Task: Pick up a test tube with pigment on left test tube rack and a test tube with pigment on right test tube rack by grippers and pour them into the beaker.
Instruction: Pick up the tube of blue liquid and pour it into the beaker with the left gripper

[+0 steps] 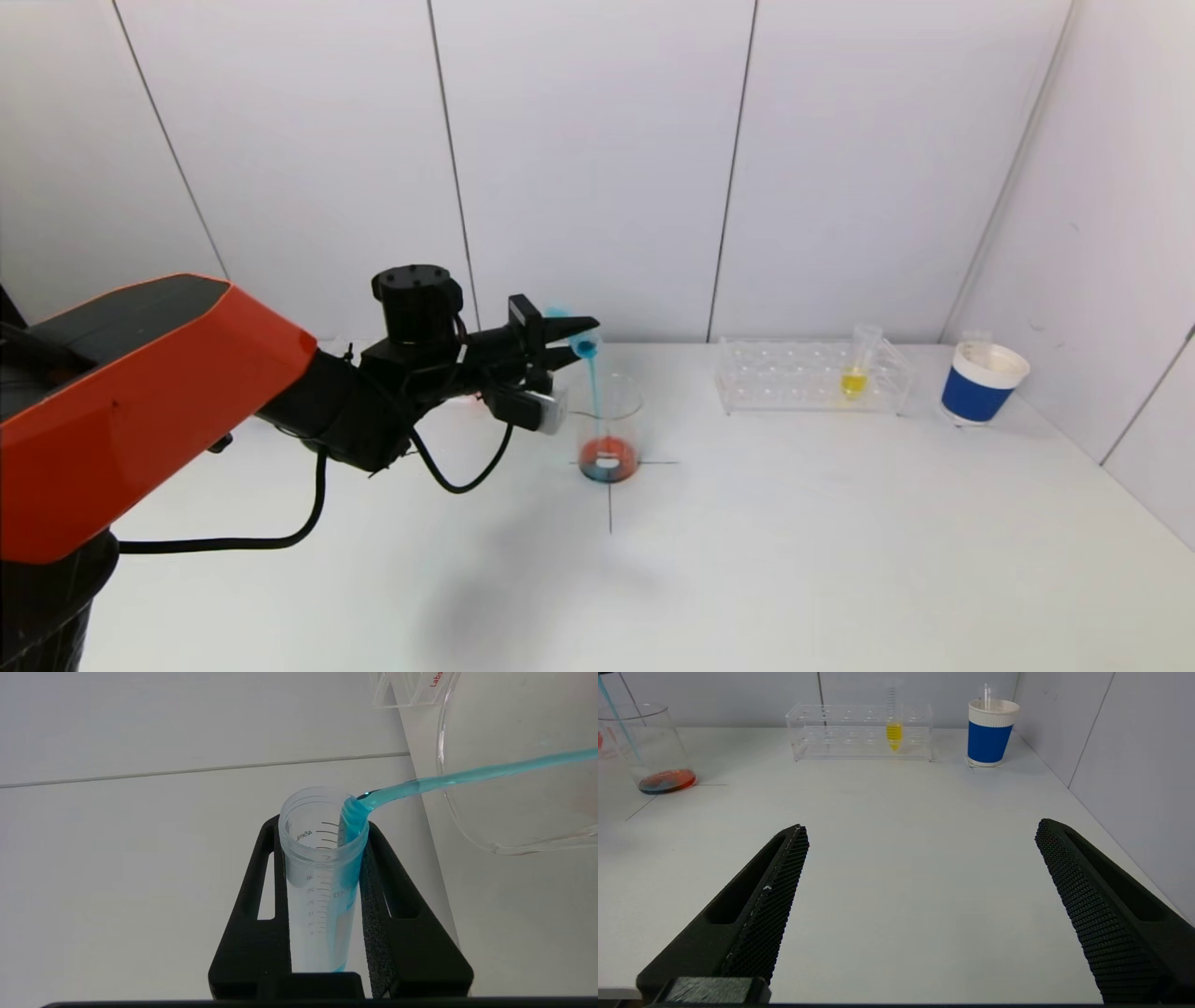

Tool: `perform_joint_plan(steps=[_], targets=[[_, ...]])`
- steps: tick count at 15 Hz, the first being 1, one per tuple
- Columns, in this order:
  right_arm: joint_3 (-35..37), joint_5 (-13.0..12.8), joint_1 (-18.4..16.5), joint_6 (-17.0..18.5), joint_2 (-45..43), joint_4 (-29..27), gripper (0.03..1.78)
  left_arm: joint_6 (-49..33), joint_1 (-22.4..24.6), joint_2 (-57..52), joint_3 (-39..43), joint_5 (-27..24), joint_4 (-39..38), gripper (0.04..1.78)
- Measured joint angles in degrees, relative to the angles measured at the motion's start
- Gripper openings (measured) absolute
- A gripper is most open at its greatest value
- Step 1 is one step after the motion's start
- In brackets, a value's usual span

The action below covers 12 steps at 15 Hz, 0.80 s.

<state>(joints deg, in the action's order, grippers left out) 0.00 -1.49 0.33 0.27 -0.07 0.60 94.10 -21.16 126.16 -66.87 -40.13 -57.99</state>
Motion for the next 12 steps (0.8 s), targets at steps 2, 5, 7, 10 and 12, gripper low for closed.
perform_joint_plan(steps=[2, 5, 7, 10, 12], targets=[[0.0, 0.0, 0.0, -0.02, 0.0, -0.02, 1.77, 0.85, -0.11, 0.05, 0.0, 0.5, 0.96, 0.45], [0.0, 0.0, 0.0, -0.02, 0.0, 0.0, 1.77, 2.21, -0.26, 0.09, -0.02, 1.11, 1.66, 0.45], [0.0, 0.01, 0.0, 0.0, 0.0, -0.02, 1.77, 3.15, -0.33, 0.11, -0.13, 1.57, 2.43, 0.45], [0.0, 0.0, 0.0, 0.0, 0.0, 0.0, 1.77, 4.39, -0.37, 0.13, -1.22, 2.01, 4.38, 0.45], [0.0, 0.0, 0.0, 0.0, 0.0, -0.02, 1.77, 5.77, -0.39, 0.11, -2.18, 2.12, 6.01, 0.45]])
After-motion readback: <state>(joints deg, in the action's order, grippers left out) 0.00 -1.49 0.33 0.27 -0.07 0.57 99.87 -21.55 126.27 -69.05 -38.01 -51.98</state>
